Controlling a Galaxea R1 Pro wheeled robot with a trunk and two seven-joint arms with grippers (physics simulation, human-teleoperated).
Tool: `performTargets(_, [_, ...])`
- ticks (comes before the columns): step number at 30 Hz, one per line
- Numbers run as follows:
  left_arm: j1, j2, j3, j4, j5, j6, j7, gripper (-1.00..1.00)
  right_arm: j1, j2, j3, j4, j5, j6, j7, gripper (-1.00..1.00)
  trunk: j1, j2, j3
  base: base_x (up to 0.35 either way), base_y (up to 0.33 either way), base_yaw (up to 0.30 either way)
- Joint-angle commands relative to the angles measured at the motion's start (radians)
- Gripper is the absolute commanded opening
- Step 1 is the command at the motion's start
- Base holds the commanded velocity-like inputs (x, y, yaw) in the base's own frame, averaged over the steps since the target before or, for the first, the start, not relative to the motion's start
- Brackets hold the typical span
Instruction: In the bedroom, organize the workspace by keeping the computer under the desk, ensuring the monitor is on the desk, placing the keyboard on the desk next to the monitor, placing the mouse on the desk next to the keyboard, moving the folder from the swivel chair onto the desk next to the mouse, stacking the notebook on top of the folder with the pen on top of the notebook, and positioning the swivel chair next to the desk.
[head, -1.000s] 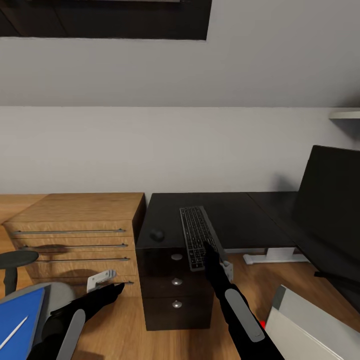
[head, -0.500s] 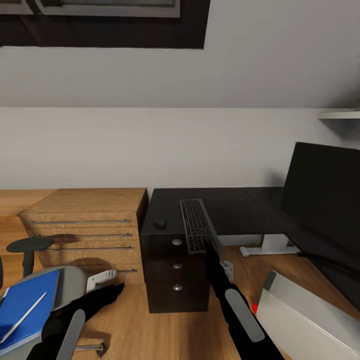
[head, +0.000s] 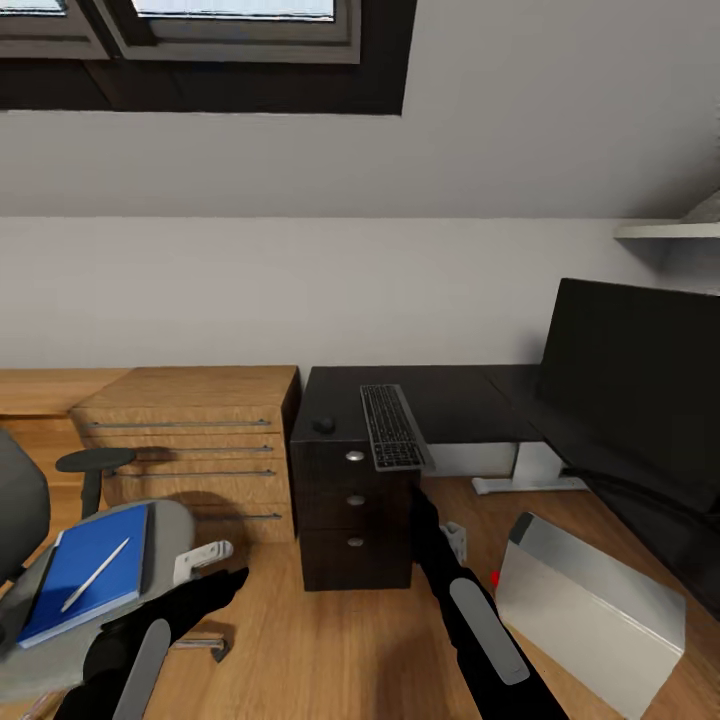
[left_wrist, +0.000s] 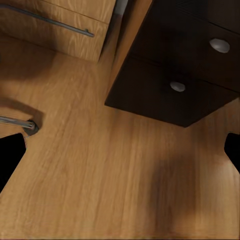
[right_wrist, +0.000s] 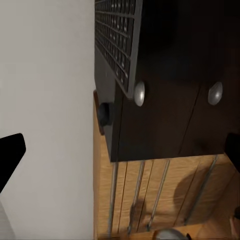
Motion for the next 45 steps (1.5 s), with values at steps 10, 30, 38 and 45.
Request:
performTargets(10, [-0.001,-0.001,0.001,0.012,0.011,0.004,0.008,1.0,-0.001,-0.006,0.003,-0.001,-0.009,-0.011,-0.002,1.0,-0.001,-0.001,-0.001,-0.333,-0.054,0.0])
performTargets(30, [-0.001,-0.008,-0.028,0.33,0.008,-0.048,0.01,1.0,0.037,-0.04,0.016,0.048,0.15,-0.011,-0.001,1.0,-0.02,0.034,0.015,-0.098,-0.018,0.0])
performTargets(38, [-0.002,-0.008,-0.116,0.558,0.008,-0.365,0.01,1.0,0.112,-0.049,0.016,0.21,0.376,-0.011,0.003,1.0,-0.051,0.09,0.04,-0.001,0.0,0.0])
performTargets(45, [-0.001,-0.005,-0.146,0.632,0.007,-0.446,0.01,1.0,0.123,-0.075,0.015,0.355,0.556,-0.014,0.0,1.0,-0.077,0.139,0.062,0.0,0.0,0.0])
